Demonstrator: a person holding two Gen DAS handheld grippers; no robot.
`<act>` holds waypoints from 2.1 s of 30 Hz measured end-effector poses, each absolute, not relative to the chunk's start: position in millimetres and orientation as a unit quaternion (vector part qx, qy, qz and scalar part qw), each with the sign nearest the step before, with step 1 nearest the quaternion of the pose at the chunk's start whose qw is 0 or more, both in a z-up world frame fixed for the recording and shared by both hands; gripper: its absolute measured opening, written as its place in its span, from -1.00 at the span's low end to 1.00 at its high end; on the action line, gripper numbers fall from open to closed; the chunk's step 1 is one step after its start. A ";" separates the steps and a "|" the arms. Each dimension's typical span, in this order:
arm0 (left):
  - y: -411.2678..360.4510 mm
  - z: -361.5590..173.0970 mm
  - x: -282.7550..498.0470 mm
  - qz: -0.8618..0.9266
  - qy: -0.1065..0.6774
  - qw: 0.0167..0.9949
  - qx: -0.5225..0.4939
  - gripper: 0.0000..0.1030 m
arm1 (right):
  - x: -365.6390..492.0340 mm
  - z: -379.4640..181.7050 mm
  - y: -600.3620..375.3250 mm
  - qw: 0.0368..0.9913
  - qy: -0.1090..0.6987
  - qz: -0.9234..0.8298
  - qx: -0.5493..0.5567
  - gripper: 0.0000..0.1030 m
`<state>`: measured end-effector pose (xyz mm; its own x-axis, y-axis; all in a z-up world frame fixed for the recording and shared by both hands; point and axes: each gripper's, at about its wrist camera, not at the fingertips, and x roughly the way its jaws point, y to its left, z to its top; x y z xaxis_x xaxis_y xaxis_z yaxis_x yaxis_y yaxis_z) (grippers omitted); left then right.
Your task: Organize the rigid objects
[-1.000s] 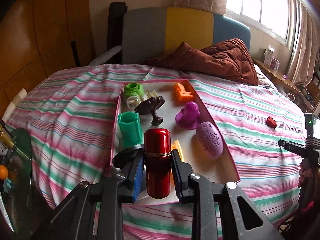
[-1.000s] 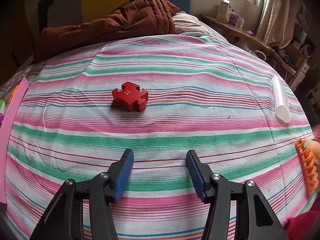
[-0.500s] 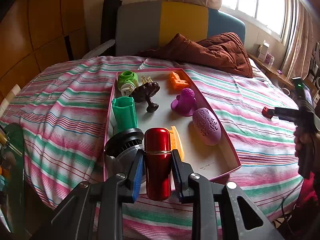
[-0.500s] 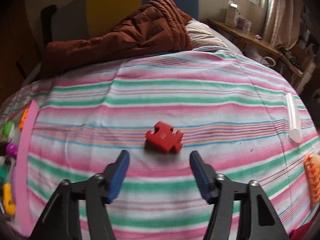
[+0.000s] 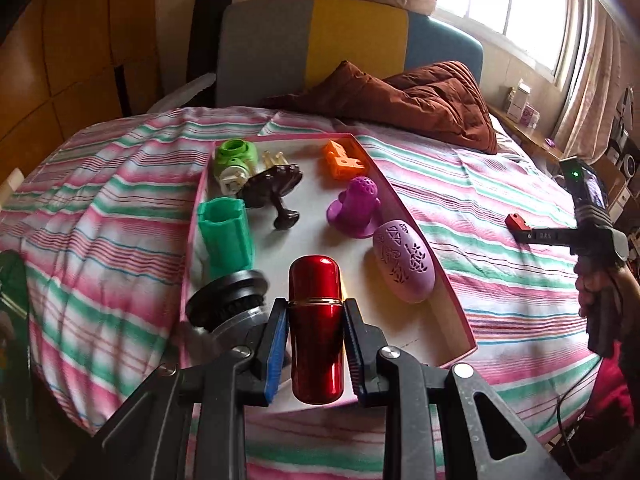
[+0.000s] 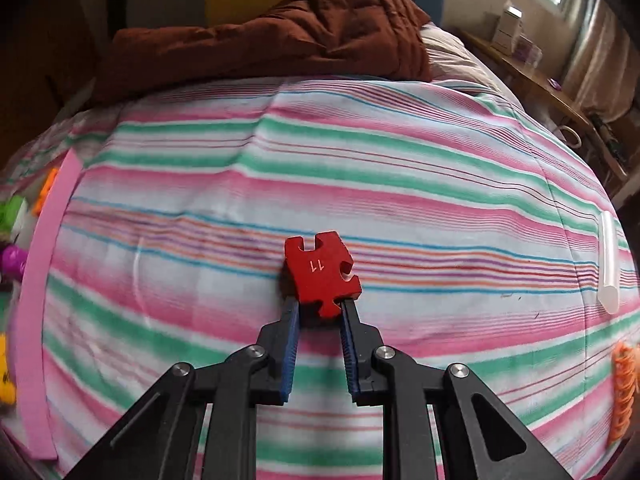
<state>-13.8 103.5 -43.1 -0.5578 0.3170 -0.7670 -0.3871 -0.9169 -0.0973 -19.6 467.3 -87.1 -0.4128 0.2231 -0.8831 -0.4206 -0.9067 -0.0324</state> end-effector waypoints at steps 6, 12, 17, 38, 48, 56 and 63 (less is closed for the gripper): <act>108.5 -46.4 -22.9 0.878 0.029 0.206 -0.431 -0.41 | -7.4 -86.9 455.4 0.187 0.085 0.842 -0.499 -0.61; 107.4 -38.8 -22.2 0.883 0.022 0.208 -0.421 -0.29 | 0.5 -83.1 441.3 0.180 0.078 0.848 -0.492 -0.61; 100.9 -30.7 -16.1 0.892 0.035 0.188 -0.409 -0.28 | 1.2 -64.6 417.9 0.157 0.070 0.865 -0.472 -0.61; 50.9 -20.9 -10.5 0.908 0.023 0.112 -0.404 -0.24 | -61.3 -26.5 238.8 -0.058 0.038 0.895 -0.441 -0.61; 37.6 -19.2 -9.4 0.915 0.019 0.075 -0.396 -0.24 | -79.9 -53.7 215.5 -0.068 0.047 0.881 -0.466 -0.34; 30.3 -13.9 -8.2 0.920 0.012 0.036 -0.390 -0.18 | -50.7 -40.3 223.9 -0.038 0.063 0.899 -0.432 -0.06; 30.3 -8.0 1.1 0.925 0.015 0.031 -0.379 -0.18 | -11.8 -21.0 230.2 0.035 0.055 0.919 -0.389 0.27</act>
<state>1.1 30.3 -8.0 -0.7109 0.0459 -0.7018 -0.0686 -0.9976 0.0042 -11.8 230.2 -21.0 -0.6952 0.0207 -0.7185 -0.1066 -0.9915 0.0746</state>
